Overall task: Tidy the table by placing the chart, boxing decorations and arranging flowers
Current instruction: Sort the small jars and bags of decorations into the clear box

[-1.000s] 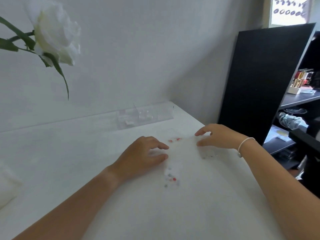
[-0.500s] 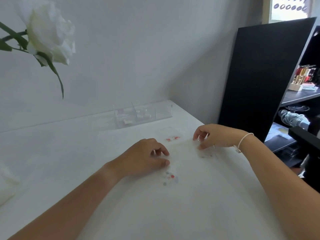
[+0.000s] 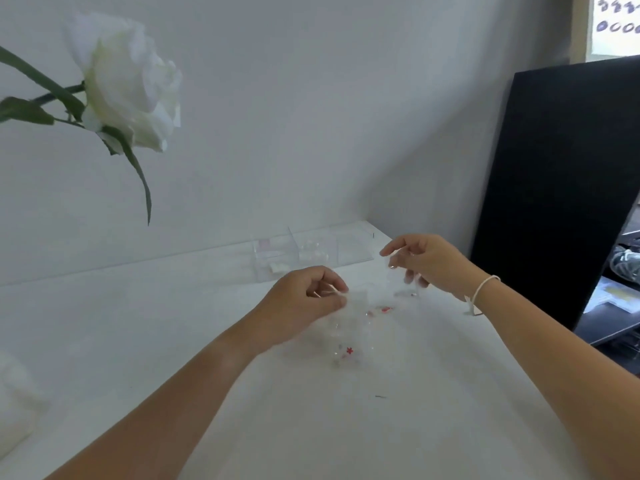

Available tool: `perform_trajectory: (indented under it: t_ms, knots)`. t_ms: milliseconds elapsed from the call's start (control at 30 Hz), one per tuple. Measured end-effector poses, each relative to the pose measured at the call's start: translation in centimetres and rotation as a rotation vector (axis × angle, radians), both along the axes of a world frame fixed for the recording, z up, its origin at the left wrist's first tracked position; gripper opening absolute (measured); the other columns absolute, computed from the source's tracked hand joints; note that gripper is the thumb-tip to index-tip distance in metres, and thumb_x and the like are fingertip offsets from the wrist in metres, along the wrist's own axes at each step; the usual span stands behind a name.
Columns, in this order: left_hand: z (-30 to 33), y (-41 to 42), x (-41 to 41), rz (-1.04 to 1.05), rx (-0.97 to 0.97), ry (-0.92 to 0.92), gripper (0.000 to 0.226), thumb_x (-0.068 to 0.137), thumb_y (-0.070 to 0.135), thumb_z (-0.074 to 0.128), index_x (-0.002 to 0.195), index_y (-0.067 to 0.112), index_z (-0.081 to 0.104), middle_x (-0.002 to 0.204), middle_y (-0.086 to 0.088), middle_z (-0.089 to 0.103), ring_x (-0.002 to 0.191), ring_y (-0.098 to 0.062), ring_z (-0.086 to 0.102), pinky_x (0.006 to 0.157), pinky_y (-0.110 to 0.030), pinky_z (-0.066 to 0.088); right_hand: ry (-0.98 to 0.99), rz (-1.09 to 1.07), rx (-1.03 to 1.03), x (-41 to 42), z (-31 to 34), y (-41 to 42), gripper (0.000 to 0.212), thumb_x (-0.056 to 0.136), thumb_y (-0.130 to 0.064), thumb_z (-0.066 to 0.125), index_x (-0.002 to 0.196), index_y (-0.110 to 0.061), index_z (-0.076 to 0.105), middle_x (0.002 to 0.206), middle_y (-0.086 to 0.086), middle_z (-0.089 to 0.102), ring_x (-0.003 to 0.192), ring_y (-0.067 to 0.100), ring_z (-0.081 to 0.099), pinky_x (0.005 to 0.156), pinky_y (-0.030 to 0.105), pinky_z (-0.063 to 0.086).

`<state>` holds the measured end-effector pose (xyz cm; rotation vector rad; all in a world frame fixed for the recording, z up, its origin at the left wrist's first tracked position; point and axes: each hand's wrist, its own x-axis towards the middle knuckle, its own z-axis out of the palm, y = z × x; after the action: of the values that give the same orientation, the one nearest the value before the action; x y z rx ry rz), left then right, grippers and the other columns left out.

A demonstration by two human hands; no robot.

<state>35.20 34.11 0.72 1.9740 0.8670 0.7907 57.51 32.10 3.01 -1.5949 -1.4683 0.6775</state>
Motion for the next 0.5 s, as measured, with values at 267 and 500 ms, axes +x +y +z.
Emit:
perform_trajectory:
  t_ms: [267,500]
  knots:
    - [4.4,6.9,1.1,0.217,0.024,-0.193,0.012,0.08,0.011,0.062,0.077,0.024,0.063,0.067,0.007,0.059,0.049,-0.001,0.055,0.053,-0.017,0.045,0.101,-0.113,0.096,-0.1,1.3,5.9,0.024,0.084,0.0,0.046,0.098,-0.012,0.062,0.069,-0.002,0.058,0.048,0.013,0.047,0.036,0.016,0.033]
    - [6.7,13.2,3.9,0.311,0.009,-0.22,0.011,0.079,0.008,0.058,0.077,0.019,0.059,0.073,0.002,0.059,0.057,-0.012,0.055,0.06,-0.023,0.05,0.086,-0.223,0.22,0.8,2.4,9.5,0.027,0.082,0.001,0.047,0.102,-0.01,0.062,0.079,0.005,0.059,0.046,0.009,0.046,0.034,0.007,0.033]
